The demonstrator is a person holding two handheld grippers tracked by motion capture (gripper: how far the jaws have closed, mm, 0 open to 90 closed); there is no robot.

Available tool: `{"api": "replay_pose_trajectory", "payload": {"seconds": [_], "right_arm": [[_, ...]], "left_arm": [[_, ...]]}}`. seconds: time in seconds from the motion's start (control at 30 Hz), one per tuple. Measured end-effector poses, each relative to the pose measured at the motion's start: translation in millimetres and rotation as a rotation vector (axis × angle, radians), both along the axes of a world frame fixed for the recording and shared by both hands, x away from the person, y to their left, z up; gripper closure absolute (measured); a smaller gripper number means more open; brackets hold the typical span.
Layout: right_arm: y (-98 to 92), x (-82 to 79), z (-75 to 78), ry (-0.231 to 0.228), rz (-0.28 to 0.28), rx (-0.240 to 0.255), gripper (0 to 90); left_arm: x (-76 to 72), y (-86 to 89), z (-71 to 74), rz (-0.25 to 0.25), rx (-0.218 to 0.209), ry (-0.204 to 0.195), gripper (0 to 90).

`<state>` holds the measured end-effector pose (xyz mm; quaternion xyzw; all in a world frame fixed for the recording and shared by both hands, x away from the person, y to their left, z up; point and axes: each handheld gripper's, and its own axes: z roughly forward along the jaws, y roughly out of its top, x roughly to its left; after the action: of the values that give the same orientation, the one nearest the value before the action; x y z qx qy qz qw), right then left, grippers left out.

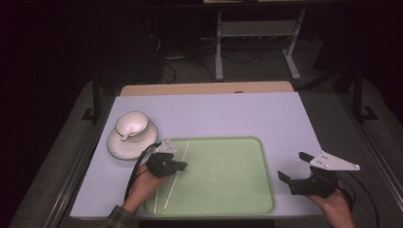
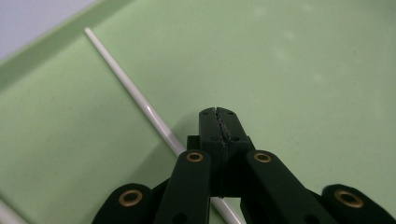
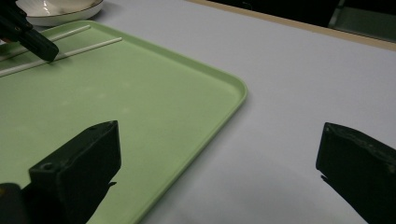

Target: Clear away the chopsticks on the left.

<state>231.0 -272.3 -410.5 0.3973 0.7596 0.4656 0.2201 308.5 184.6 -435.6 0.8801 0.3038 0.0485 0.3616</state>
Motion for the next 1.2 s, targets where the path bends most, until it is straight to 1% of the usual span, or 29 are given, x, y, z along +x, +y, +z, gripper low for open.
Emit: {"api": "replay_pose_trajectory", "payload": {"seconds": [0.07, 0.2, 0.5, 0.67, 1.0, 1.2], "right_arm": [[-0.1, 0.2, -0.6, 0.0, 0.001, -0.001, 0.0], [-0.5, 0.3, -1.1, 0.003, -0.001, -0.002, 0.0], [-1.4, -0.3, -0.4, -0.002, -0.003, -0.003, 0.0], [-1.6, -0.1, -0.6, 0.0, -0.004, -0.004, 0.0], [-1.5, -0.6, -0.3, -0.001, -0.005, -0.005, 0.0], [-1.6, -1.1, 0.3, -0.003, -0.005, -0.005, 0.0]], "left_arm": [[-1.5, 0.8, -2.7, -0.002, 0.018, -0.001, 90.0], [-3.4, 1.9, -3.6, 0.001, 0.025, -0.003, 90.0], [-4.3, 7.0, -3.9, 0.015, 0.018, 0.001, 90.0], [-6.8, 15.7, -3.8, 0.038, 0.02, -0.003, 90.0], [-14.5, 33.2, -4.2, 0.075, 0.004, 0.008, 90.0], [-17.7, 38.5, -3.8, 0.079, 0.007, 0.008, 90.0]]}}
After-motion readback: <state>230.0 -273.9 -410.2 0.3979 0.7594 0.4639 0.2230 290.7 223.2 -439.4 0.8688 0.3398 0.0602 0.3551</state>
